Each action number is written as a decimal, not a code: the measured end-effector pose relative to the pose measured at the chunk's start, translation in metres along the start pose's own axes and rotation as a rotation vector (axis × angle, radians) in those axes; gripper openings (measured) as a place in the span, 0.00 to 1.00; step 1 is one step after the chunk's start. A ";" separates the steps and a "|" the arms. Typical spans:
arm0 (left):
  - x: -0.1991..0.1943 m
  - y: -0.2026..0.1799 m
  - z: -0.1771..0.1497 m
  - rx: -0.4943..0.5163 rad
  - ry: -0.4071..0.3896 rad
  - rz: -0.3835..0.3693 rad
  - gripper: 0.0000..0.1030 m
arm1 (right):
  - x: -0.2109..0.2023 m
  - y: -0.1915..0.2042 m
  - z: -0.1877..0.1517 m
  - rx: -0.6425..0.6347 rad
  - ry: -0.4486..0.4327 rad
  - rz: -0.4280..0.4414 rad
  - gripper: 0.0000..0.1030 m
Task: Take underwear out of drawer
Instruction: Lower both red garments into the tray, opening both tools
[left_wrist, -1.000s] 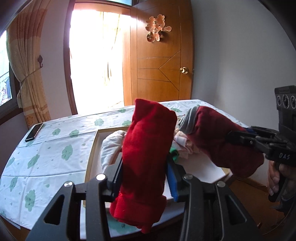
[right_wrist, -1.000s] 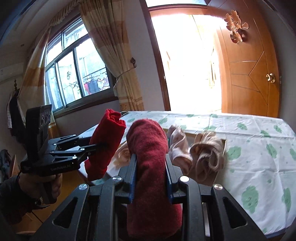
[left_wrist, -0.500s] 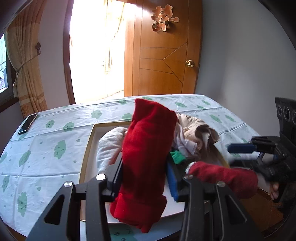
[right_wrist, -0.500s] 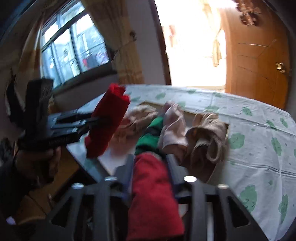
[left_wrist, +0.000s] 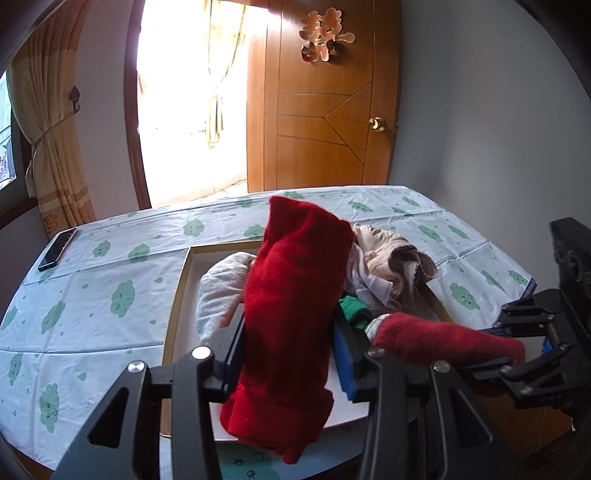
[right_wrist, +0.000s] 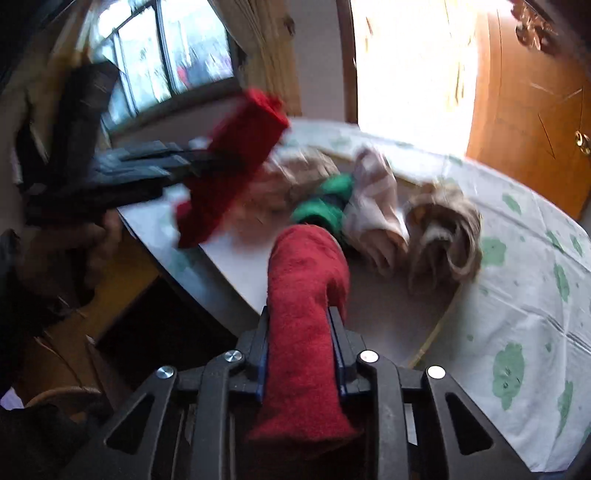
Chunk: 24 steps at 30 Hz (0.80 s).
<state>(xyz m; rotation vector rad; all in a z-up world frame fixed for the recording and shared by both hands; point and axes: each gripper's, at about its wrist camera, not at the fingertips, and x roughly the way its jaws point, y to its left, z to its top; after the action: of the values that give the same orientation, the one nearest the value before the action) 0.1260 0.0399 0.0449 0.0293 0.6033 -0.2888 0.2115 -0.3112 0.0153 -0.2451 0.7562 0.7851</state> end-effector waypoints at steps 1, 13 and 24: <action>-0.001 0.002 0.002 -0.007 -0.006 0.001 0.40 | -0.008 0.004 0.002 0.001 -0.034 0.015 0.27; 0.021 0.018 0.029 -0.093 0.003 -0.017 0.40 | -0.033 -0.023 0.049 0.127 -0.212 -0.109 0.27; 0.075 0.026 0.047 -0.194 0.085 -0.056 0.40 | 0.011 -0.070 0.074 0.330 -0.234 -0.188 0.27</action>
<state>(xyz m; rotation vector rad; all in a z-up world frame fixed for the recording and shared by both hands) 0.2183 0.0406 0.0400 -0.1628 0.7155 -0.2829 0.3049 -0.3195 0.0560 0.0717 0.6195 0.4911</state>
